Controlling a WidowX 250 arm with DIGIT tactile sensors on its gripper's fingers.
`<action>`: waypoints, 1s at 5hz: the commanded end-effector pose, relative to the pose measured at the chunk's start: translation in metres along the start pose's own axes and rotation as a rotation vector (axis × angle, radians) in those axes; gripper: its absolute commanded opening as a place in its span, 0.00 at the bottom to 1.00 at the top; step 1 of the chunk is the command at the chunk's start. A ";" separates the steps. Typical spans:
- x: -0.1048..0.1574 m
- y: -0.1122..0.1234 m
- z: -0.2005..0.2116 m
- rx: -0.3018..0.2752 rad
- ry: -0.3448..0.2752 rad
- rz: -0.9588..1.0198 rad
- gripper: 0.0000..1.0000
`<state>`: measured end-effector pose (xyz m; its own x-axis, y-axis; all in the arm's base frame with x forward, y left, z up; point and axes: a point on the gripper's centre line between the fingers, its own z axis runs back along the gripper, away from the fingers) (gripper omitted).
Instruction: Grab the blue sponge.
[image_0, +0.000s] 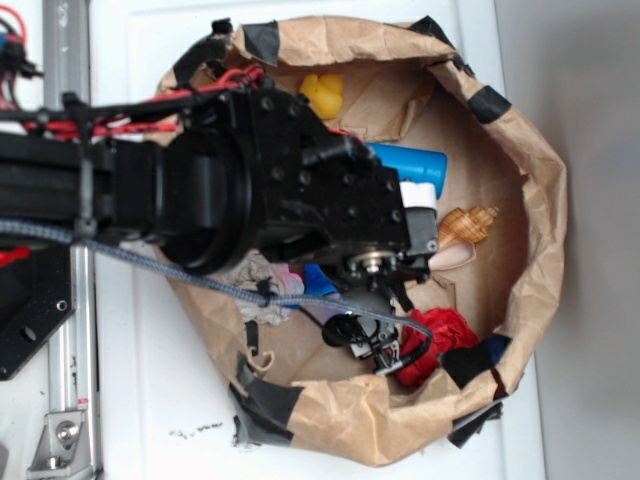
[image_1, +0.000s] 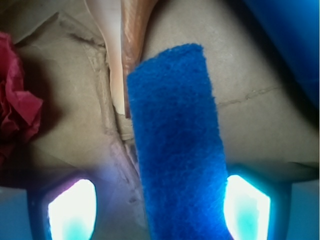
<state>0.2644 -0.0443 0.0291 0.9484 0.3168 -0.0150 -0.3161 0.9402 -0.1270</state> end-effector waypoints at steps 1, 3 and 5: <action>0.005 -0.001 0.013 -0.038 -0.073 -0.154 0.00; 0.022 0.019 0.059 0.012 -0.147 -0.290 0.00; 0.018 0.019 0.157 0.062 -0.148 -0.358 0.00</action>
<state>0.2688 -0.0074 0.1643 0.9947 -0.0274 0.0994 0.0317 0.9986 -0.0415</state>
